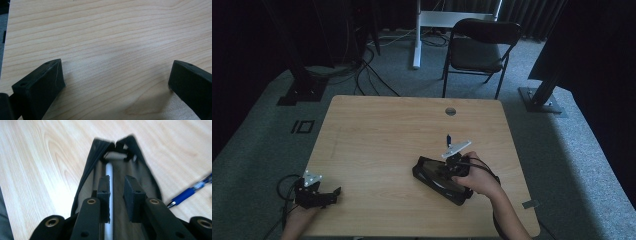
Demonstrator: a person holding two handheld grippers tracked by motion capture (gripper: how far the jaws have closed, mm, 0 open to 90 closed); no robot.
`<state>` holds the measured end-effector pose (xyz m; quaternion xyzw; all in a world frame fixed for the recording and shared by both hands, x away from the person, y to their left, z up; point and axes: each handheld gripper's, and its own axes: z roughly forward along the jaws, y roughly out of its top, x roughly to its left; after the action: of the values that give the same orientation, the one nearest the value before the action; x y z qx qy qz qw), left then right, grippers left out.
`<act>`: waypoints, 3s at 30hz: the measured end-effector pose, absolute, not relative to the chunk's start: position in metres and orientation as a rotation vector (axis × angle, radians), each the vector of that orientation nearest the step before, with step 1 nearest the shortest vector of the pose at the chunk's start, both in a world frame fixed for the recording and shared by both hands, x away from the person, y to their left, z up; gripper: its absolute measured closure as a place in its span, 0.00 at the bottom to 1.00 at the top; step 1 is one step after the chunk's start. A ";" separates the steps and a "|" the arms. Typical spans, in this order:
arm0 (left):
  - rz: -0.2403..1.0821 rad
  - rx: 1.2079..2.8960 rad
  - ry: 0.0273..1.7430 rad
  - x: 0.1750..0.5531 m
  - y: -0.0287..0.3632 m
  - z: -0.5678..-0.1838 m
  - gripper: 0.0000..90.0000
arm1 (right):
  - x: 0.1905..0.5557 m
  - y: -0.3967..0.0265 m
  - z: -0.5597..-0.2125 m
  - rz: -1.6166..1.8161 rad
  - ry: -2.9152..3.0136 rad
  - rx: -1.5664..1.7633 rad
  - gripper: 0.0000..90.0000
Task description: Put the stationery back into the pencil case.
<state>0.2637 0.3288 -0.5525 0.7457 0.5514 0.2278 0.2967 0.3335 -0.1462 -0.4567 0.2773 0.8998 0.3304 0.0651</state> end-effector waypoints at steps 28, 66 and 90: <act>0.606 1.984 1.466 0.264 0.329 -0.552 0.00 | 0.362 -0.191 -0.456 1.150 2.328 1.118 0.83; 0.605 1.984 1.466 0.264 0.329 -0.552 0.00 | 0.413 -0.218 -0.517 0.933 2.142 1.471 0.77; 0.605 1.984 1.466 0.264 0.329 -0.552 0.00 | 0.432 -0.202 -0.526 0.949 2.038 1.660 0.61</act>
<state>0.2637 0.3289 -0.5524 0.7460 0.5513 0.2277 0.2963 0.4325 -0.2017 -0.5260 0.5851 0.7184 0.3345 0.1723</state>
